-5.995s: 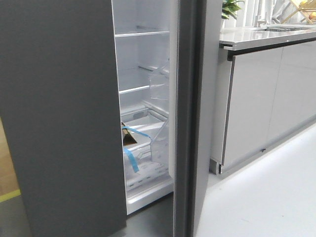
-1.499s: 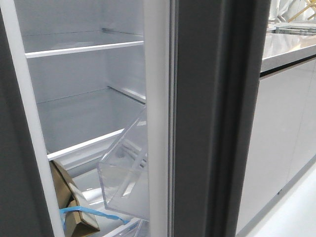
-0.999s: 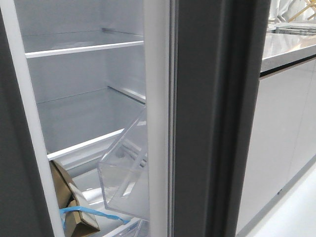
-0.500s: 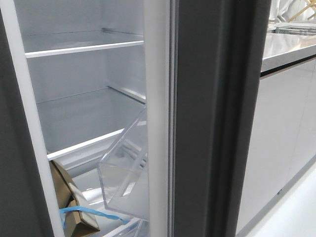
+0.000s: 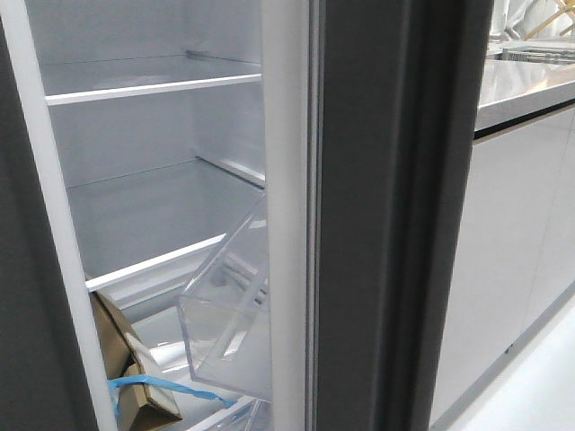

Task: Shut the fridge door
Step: 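Push the grey door further with both grippers until it shuts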

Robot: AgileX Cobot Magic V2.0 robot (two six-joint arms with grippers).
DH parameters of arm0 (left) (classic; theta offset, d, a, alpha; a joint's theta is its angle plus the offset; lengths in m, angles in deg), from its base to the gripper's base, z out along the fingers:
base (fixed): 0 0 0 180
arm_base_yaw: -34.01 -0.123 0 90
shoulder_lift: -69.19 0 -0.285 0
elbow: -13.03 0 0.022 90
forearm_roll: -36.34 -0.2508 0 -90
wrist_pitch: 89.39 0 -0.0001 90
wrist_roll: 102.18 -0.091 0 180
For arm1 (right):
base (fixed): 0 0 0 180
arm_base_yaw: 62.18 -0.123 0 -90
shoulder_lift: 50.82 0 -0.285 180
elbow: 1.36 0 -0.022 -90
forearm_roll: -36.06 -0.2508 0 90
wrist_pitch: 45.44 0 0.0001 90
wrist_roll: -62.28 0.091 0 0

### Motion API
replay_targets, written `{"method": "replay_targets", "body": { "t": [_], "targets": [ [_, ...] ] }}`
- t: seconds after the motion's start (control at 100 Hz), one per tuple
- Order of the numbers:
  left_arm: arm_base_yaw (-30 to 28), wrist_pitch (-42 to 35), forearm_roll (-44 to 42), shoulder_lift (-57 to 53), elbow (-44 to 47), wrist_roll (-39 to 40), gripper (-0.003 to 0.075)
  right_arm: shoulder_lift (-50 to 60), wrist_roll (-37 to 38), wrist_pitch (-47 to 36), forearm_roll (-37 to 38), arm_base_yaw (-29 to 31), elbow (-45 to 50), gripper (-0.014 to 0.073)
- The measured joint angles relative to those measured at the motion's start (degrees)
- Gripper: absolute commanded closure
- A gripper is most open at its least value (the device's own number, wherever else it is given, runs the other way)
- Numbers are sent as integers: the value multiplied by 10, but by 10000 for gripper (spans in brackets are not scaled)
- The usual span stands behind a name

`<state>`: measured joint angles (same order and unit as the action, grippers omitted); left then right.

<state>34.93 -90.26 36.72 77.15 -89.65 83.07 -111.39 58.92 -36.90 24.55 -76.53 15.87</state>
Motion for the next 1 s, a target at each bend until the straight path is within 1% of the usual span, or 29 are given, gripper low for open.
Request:
{"method": "replay_targets", "body": {
  "t": [0.11,0.29,0.729,0.999],
  "targets": [
    [0,0,0,0,0,0,741,-26,0,0,0,-25,-25,670],
    [0,0,0,0,0,0,741,-44,0,1,0,-44,-45,670],
    [0,0,0,0,0,0,741,-48,0,-1,0,-91,-46,670],
    [0,0,0,0,0,0,741,-62,0,-23,2,-129,-49,670]
  ]
}}
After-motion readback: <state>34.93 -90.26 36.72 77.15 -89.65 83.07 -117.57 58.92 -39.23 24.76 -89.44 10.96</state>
